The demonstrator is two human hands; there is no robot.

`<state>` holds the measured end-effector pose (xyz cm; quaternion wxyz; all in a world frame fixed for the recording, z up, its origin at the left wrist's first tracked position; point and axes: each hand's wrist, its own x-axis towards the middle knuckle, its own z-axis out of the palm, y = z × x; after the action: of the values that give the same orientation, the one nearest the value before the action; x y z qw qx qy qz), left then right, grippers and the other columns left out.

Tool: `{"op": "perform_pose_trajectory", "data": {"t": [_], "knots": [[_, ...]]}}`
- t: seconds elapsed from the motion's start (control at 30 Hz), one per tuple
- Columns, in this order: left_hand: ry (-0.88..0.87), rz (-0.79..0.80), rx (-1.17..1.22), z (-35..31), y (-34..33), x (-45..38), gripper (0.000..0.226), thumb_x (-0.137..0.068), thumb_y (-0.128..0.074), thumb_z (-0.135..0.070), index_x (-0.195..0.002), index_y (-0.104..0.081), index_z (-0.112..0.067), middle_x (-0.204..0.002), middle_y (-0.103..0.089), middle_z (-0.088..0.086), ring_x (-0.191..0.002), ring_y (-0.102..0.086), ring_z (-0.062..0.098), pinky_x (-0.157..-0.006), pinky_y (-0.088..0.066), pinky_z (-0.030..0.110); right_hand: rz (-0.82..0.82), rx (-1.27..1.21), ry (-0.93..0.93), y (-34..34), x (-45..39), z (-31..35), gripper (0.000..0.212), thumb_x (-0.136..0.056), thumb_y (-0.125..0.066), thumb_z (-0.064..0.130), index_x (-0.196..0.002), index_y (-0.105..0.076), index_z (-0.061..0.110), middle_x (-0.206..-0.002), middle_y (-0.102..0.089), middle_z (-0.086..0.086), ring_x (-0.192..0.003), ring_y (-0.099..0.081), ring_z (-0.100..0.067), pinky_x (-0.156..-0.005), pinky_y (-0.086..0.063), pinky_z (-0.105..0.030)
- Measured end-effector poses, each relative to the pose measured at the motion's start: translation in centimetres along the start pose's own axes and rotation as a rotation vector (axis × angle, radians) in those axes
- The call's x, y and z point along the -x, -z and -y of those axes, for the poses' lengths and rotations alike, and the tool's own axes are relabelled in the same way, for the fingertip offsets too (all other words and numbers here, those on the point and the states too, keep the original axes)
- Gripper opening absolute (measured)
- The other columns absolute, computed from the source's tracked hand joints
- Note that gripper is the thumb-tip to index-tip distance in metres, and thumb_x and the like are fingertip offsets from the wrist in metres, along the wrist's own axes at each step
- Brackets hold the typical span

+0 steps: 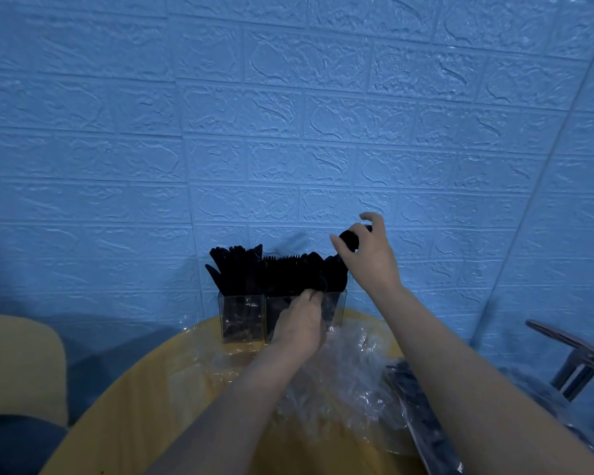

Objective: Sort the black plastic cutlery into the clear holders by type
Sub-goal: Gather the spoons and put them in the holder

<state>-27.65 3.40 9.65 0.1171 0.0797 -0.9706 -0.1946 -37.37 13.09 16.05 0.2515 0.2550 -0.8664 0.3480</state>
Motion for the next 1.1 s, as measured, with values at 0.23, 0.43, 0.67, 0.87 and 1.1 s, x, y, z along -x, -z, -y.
{"op": "perform_pose_trajectory", "data": {"t": [0.23, 0.43, 0.67, 0.87, 1.1], "knots": [[-0.024, 0.026, -0.031, 0.2, 0.1, 0.1, 0.058, -0.091, -0.044, -0.006, -0.147, -0.03, -0.013, -0.15, -0.03, 0.002, -0.13, -0.039, 0.024, -0.101, -0.038, 0.037, 0.049, 0.02, 0.096, -0.8, -0.7, 1.0, 0.03, -0.101, -0.041, 0.022, -0.108, -0.064, 0.005, -0.111, -0.06, -0.01, -0.101, -0.057, -0.031, -0.083, -0.043, -0.038], [-0.02, 0.026, -0.041, 0.1, 0.3, 0.1, 0.056, -0.091, -0.045, -0.009, -0.145, -0.032, -0.012, -0.148, -0.032, 0.003, -0.13, -0.039, 0.023, -0.099, -0.038, 0.036, 0.138, 0.039, 0.17, -1.9, -0.7, 0.6, 0.03, -0.102, -0.037, 0.018, -0.117, -0.056, 0.001, -0.152, -0.033, -0.005, -0.144, -0.021, -0.018, -0.107, -0.022, -0.023], [-0.038, 0.035, -0.001, 0.3, 0.4, 0.3, 0.05, -0.093, -0.043, -0.015, -0.143, -0.035, -0.014, -0.145, -0.034, 0.003, -0.13, -0.038, 0.023, -0.099, -0.038, 0.037, 0.394, 0.202, 0.248, -2.8, 0.1, -1.4, 0.043, -0.102, -0.037, 0.035, -0.129, -0.051, 0.006, -0.159, -0.012, -0.006, -0.147, -0.005, -0.021, -0.116, -0.004, -0.027], [-0.018, 0.04, -0.011, 0.4, 0.4, 0.2, 0.051, -0.094, -0.044, -0.017, -0.144, -0.033, -0.016, -0.146, -0.034, 0.002, -0.131, -0.037, 0.022, -0.101, -0.039, 0.037, 0.435, 0.158, 0.21, -3.2, 1.9, -1.6, 0.057, -0.099, -0.032, 0.05, -0.15, -0.019, 0.03, -0.16, -0.004, 0.008, -0.147, 0.006, -0.022, -0.12, -0.001, -0.037], [-0.024, 0.083, -0.051, 0.7, 0.2, 0.4, 0.059, -0.096, -0.044, -0.017, -0.15, -0.021, -0.017, -0.159, -0.014, -0.001, -0.141, -0.024, 0.021, -0.111, -0.029, 0.037, 0.46, 0.188, 0.171, -3.4, 2.1, -1.5, 0.056, -0.103, -0.024, 0.041, -0.151, -0.016, 0.016, -0.16, -0.002, 0.004, -0.147, 0.006, -0.011, -0.118, 0.001, -0.028]]}}
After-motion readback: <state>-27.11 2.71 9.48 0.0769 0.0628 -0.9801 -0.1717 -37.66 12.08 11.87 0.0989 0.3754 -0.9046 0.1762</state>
